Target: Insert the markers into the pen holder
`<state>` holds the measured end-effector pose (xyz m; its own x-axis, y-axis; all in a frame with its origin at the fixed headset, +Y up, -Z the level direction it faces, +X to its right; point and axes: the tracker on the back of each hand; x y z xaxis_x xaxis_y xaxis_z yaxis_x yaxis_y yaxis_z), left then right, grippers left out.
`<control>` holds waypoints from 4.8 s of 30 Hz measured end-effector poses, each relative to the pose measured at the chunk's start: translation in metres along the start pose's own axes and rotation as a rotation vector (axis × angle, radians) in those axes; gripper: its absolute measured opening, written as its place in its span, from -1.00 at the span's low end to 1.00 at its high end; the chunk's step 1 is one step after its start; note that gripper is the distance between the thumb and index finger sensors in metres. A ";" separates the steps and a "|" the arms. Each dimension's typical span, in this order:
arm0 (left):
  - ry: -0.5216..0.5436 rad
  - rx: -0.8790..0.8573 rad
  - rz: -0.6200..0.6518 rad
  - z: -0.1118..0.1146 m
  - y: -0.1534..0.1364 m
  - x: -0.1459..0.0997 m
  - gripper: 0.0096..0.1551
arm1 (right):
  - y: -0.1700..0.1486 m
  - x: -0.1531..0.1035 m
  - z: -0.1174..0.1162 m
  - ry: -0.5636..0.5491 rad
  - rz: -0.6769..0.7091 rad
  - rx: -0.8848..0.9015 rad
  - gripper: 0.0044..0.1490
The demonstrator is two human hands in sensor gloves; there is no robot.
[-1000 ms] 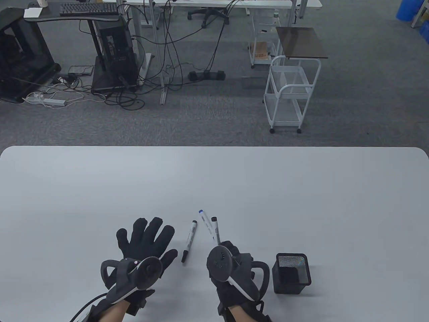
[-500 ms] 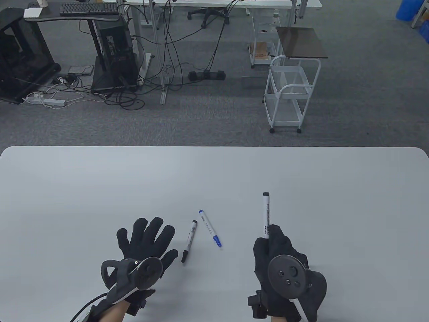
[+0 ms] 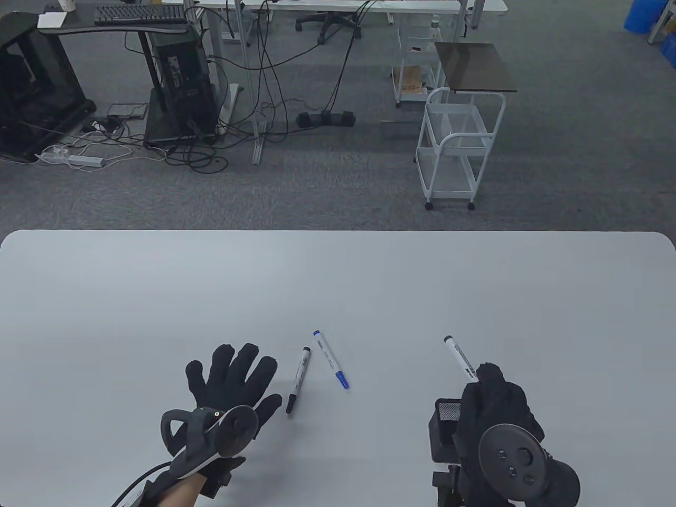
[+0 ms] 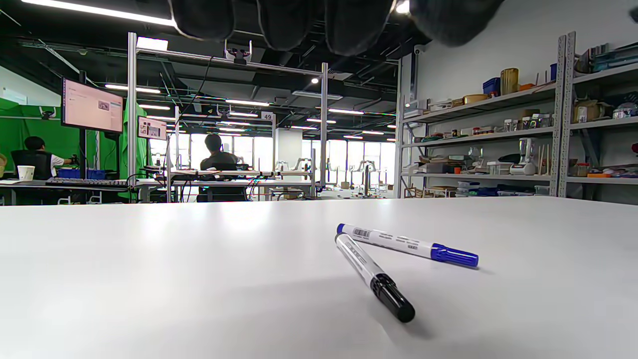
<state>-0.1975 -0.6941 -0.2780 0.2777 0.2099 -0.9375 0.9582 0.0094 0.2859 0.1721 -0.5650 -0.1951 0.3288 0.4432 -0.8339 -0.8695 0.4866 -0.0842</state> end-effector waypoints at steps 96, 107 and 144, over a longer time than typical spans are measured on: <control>-0.018 0.005 -0.004 -0.001 0.002 0.002 -0.24 | 0.066 -0.008 -0.066 0.095 0.201 -0.283 -0.04; -0.005 -0.017 -0.013 -0.005 -0.002 0.001 -0.24 | 0.119 -0.012 -0.137 0.278 0.414 -0.209 -0.01; -0.010 -0.040 -0.027 -0.006 -0.009 0.002 -0.23 | 0.077 0.006 -0.307 0.657 0.030 -0.499 -0.34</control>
<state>-0.2059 -0.6879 -0.2811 0.2523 0.1991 -0.9469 0.9620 0.0536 0.2676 -0.0063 -0.7556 -0.3742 0.1548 -0.1553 -0.9757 -0.9869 0.0208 -0.1599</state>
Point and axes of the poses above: the tracker on the back of each hand, its own y axis roughly to the thumb side, its own x axis roughly from the wrist to the fingertips, z = x × y, and after that the axes turned 3 degrees about z, right-handed
